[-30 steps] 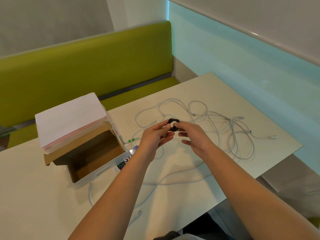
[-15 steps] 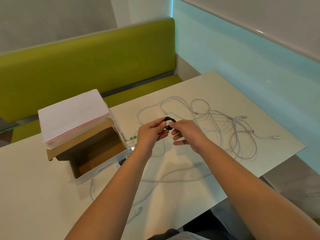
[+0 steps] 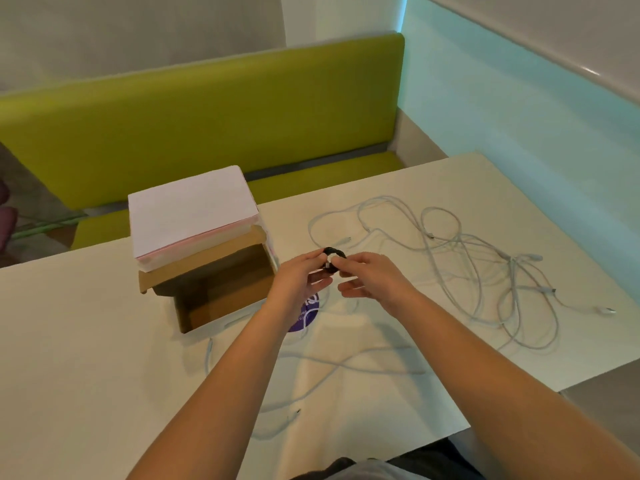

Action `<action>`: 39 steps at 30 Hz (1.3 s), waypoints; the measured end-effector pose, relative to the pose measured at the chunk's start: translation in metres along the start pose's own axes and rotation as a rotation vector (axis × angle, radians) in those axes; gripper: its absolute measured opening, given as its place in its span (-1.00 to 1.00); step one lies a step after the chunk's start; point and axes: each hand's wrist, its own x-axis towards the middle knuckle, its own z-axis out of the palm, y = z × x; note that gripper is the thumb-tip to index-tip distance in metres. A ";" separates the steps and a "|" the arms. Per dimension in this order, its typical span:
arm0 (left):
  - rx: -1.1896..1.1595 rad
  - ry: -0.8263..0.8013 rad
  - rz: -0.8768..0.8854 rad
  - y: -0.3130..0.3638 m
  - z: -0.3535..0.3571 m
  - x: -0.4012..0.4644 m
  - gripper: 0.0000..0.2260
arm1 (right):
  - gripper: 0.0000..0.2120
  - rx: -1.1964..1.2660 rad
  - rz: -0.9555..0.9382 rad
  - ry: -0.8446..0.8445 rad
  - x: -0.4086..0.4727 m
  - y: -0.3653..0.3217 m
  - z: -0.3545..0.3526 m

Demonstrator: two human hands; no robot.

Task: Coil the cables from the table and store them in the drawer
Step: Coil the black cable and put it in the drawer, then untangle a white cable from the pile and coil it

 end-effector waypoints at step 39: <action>0.859 0.444 -0.032 -0.026 -0.124 0.075 -0.75 | -0.74 -1.037 -0.421 0.014 0.088 0.024 0.087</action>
